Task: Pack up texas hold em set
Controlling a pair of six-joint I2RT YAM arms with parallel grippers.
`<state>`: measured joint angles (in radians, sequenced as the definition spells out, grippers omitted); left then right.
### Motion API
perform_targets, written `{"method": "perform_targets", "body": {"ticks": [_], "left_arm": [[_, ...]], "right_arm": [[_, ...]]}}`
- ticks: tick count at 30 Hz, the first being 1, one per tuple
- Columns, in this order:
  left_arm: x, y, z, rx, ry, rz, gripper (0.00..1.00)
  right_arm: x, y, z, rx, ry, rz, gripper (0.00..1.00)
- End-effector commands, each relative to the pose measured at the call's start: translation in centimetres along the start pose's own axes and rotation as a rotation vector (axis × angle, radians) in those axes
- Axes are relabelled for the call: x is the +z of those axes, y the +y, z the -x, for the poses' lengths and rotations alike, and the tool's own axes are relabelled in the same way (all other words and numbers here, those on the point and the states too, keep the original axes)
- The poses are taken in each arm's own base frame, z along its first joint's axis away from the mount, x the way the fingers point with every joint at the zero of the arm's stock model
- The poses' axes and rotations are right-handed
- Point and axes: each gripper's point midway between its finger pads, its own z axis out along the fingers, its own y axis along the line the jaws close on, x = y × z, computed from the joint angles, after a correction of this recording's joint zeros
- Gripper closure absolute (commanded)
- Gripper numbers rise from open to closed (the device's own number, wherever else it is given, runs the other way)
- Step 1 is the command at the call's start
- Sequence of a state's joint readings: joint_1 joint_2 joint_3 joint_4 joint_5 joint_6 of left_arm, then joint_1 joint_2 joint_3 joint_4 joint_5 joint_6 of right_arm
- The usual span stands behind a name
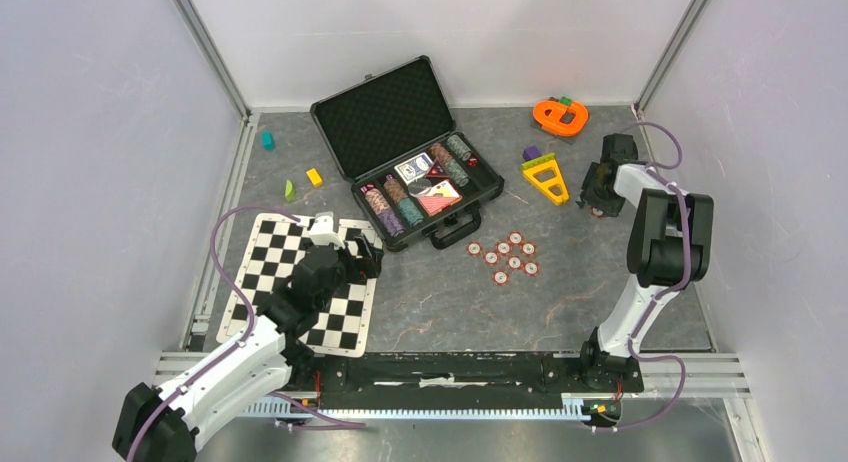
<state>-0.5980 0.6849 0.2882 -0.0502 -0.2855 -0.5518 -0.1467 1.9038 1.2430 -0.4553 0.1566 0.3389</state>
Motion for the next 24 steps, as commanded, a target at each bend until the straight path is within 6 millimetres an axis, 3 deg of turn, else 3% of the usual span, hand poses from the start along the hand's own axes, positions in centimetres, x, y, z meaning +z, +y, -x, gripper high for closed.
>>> {"method": "perform_targets", "body": {"ticks": [1,7,9,11,13,15,19,24], "left_arm": [[-0.3,-1.1,2.0,-0.006,-0.059,-0.036,0.0],[-0.4,-1.1,2.0,-0.008,-0.063,-0.037,0.0],[-0.4,-1.2,2.0,-0.009,-0.061,-0.041,0.0],[-0.3,-1.2,1.9,-0.009,-0.058,-0.044,0.0],[-0.3,-1.3,1.8,-0.008,-0.055,-0.045,0.0],[-0.3,-1.3,1.9,-0.007,-0.054,-0.044,0.0],[-0.3,-1.2,2.0,-0.007,-0.058,-0.044,0.0],[-0.3,-1.2,1.9,-0.007,-0.058,-0.042,0.0]], "right_arm": [[-0.2,1.2,-5.4,0.015,0.135,0.1,0.44],[-1.3,1.0,-7.2,0.018,0.13,0.113,0.59],[-1.6,1.3,-7.4,0.01,0.126,0.13,0.6],[-2.2,1.5,-6.9,-0.012,0.11,0.131,0.52],[-2.8,0.7,-5.3,-0.012,0.072,0.085,0.28],[-3.4,0.0,-3.2,0.006,0.036,0.07,0.19],[-3.5,-1.4,-0.4,0.039,0.015,0.04,0.15],[-2.3,-1.8,0.6,0.061,0.026,0.026,0.17]]}}
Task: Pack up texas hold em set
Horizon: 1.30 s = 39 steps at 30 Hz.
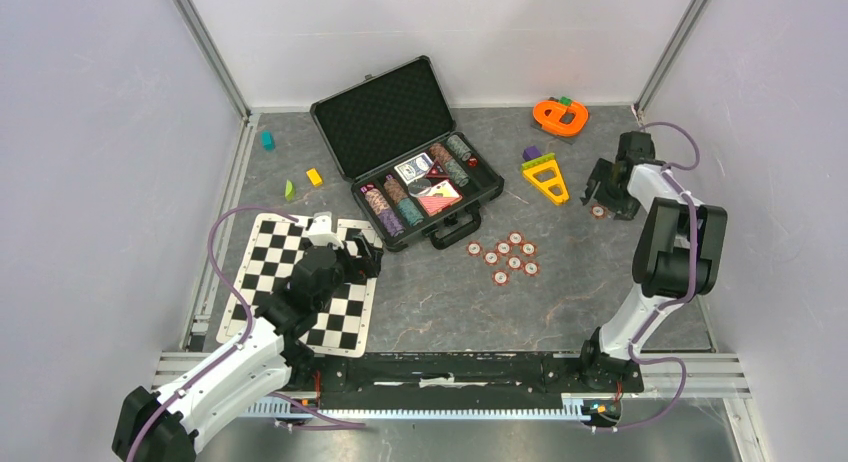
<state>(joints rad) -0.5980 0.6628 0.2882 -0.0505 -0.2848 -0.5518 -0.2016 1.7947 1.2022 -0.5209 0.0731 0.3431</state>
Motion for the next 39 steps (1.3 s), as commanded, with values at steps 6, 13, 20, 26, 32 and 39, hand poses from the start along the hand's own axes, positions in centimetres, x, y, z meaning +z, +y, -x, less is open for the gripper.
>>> {"method": "perform_targets", "body": {"ticks": [6,13,20,26,32,39], "left_arm": [[0.1,-1.0,1.3,-0.001,-0.033,-0.03,0.0],[0.1,-1.1,1.3,-0.002,-0.031,-0.033,0.0],[0.0,-1.0,1.4,-0.003,-0.036,-0.031,0.0],[0.0,-1.0,1.5,-0.003,-0.04,-0.031,0.0],[0.0,-0.9,1.4,-0.001,-0.037,-0.026,0.0],[0.2,-1.0,1.3,-0.002,-0.033,-0.027,0.0]], "right_arm": [[3.3,-0.9,0.2,0.008,0.074,-0.072,0.27],[4.4,-1.3,-1.5,0.012,0.093,-0.079,0.49],[4.2,-1.0,-1.6,0.016,0.092,-0.057,0.62],[2.1,0.9,-3.1,-0.032,0.07,-0.02,0.62],[-1.0,3.1,-6.7,-0.109,0.038,0.056,0.61],[-4.4,5.8,-10.0,-0.243,0.003,0.122,0.51]]}}
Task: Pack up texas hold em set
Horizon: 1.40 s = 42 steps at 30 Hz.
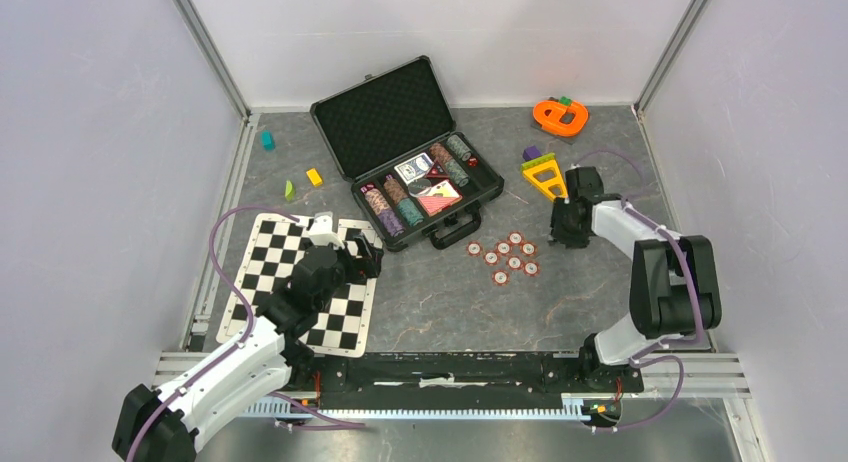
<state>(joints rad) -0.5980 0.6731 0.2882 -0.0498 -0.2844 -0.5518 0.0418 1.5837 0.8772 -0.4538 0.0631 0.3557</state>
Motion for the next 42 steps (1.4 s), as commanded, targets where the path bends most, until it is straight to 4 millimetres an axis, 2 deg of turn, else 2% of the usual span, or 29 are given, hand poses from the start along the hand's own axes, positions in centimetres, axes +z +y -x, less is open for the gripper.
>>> {"method": "perform_targets", "body": {"ticks": [1,2,3,7,9,14,18,25,29,33,35,37,38,42], "left_arm": [[0.1,-1.0,1.5,-0.005,-0.042,-0.03,0.0],[0.1,-1.1,1.5,-0.004,-0.039,-0.03,0.0],[0.1,-1.0,1.4,-0.003,-0.038,-0.03,0.0],[0.1,-1.0,1.4,-0.001,-0.039,-0.028,0.0],[0.1,-1.0,1.4,-0.002,-0.038,-0.027,0.0],[0.3,-1.0,1.2,0.0,-0.03,-0.027,0.0],[0.3,-0.9,1.2,0.004,-0.03,-0.022,0.0],[0.3,-0.8,1.2,0.007,-0.032,-0.013,0.0],[0.3,-0.8,1.4,0.006,-0.037,-0.013,0.0],[0.2,-0.7,1.3,0.006,-0.037,-0.012,0.0],[0.2,-0.8,1.4,0.006,-0.036,-0.015,0.0],[0.2,-0.8,1.3,0.005,-0.036,-0.018,0.0],[0.2,-0.8,1.3,0.004,-0.036,-0.018,0.0],[0.2,-0.8,1.4,0.003,-0.038,-0.019,0.0]], "right_arm": [[-2.3,0.4,1.4,-0.035,-0.081,-0.024,0.42],[-2.8,-0.4,2.4,-0.029,-0.103,-0.059,0.31],[-3.1,-1.1,3.3,-0.018,-0.114,-0.078,0.27],[-2.1,-5.0,5.7,0.092,-0.094,-0.092,0.2],[-1.4,-5.9,6.5,0.119,-0.085,-0.111,0.16],[1.4,-5.9,8.3,0.149,-0.05,-0.125,0.17],[3.8,-5.9,8.5,0.151,-0.005,-0.132,0.18],[4.8,-6.5,8.4,0.158,0.008,-0.158,0.29],[4.7,-6.4,7.8,0.156,0.016,-0.141,0.39],[4.3,-6.1,7.7,0.152,0.01,-0.121,0.54],[4.0,-5.9,7.7,0.149,0.006,-0.11,0.65],[3.7,-5.7,7.6,0.149,0.003,-0.101,0.68],[3.4,-5.7,7.7,0.148,-0.003,-0.095,0.73],[2.2,-4.9,7.4,0.127,-0.021,-0.073,0.74]]}}
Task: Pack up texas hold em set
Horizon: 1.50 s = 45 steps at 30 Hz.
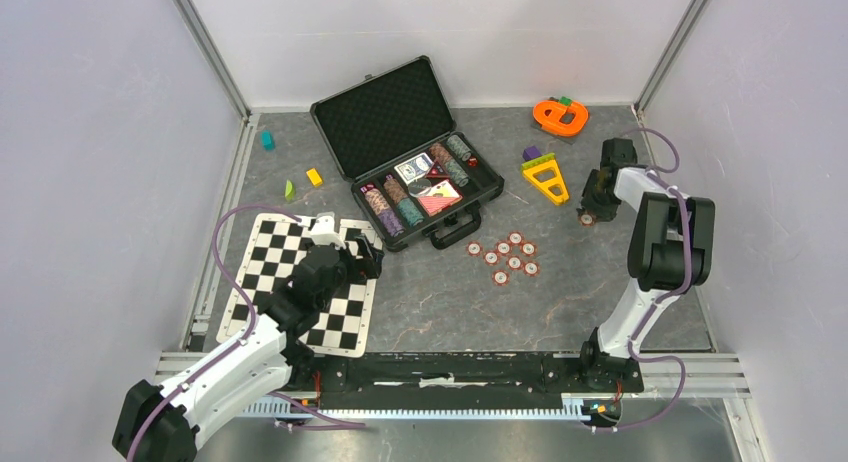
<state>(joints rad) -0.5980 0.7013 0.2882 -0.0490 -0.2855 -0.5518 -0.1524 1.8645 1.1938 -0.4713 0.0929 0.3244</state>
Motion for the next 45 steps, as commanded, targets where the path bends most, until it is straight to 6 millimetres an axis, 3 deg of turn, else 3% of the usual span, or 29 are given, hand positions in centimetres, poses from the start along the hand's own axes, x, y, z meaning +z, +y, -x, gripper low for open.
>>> {"method": "perform_targets", "body": {"ticks": [1,10,12,20,39,45], "left_arm": [[-0.1,-1.2,2.0,-0.004,-0.061,-0.035,0.0],[-0.1,-1.2,2.0,-0.006,-0.059,-0.036,0.0],[-0.1,-1.2,2.0,-0.006,-0.06,-0.04,0.0],[-0.1,-1.2,1.9,-0.007,-0.058,-0.039,0.0],[0.1,-1.0,1.7,0.001,-0.05,-0.025,0.0],[0.1,-1.0,1.7,0.002,-0.051,-0.024,0.0]], "right_arm": [[-1.8,0.7,-1.5,-0.027,0.012,0.033,0.74],[-5.4,5.2,-4.3,-0.142,-0.026,0.166,0.72],[-6.2,7.2,-5.6,-0.19,-0.013,0.223,0.72],[-7.7,11.3,-9.0,-0.309,-0.015,0.277,0.71],[-5.9,10.8,-12.6,-0.432,0.012,0.114,0.66],[-6.2,10.5,-12.3,-0.441,0.0,0.094,0.42]]}}
